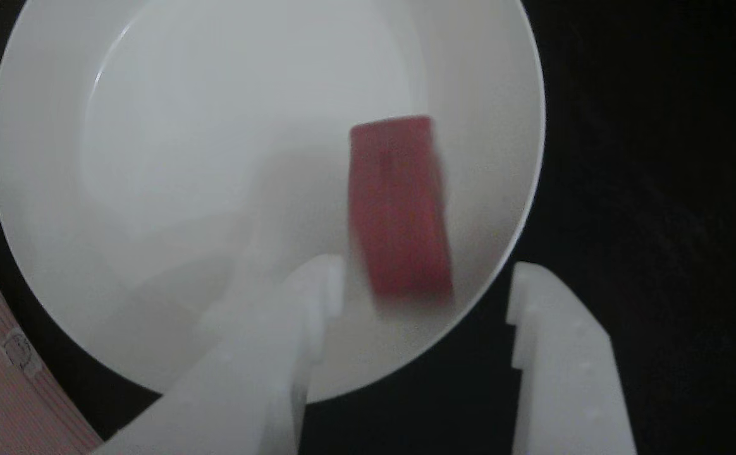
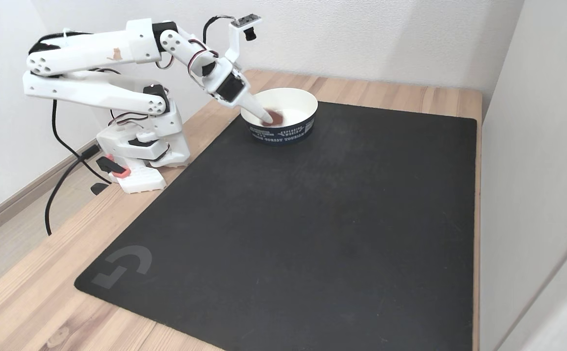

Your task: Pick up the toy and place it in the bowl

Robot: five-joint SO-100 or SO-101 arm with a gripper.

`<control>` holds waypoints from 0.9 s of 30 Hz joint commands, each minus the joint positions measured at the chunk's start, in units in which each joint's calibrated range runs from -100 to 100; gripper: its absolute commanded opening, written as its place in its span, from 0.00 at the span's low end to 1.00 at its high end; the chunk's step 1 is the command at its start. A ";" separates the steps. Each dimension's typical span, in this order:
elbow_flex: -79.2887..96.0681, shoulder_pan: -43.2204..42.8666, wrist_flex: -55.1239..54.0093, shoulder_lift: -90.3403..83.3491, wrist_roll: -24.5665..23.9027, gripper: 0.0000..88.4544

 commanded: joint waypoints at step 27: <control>3.66 26.99 -26.65 -15.29 30.64 0.03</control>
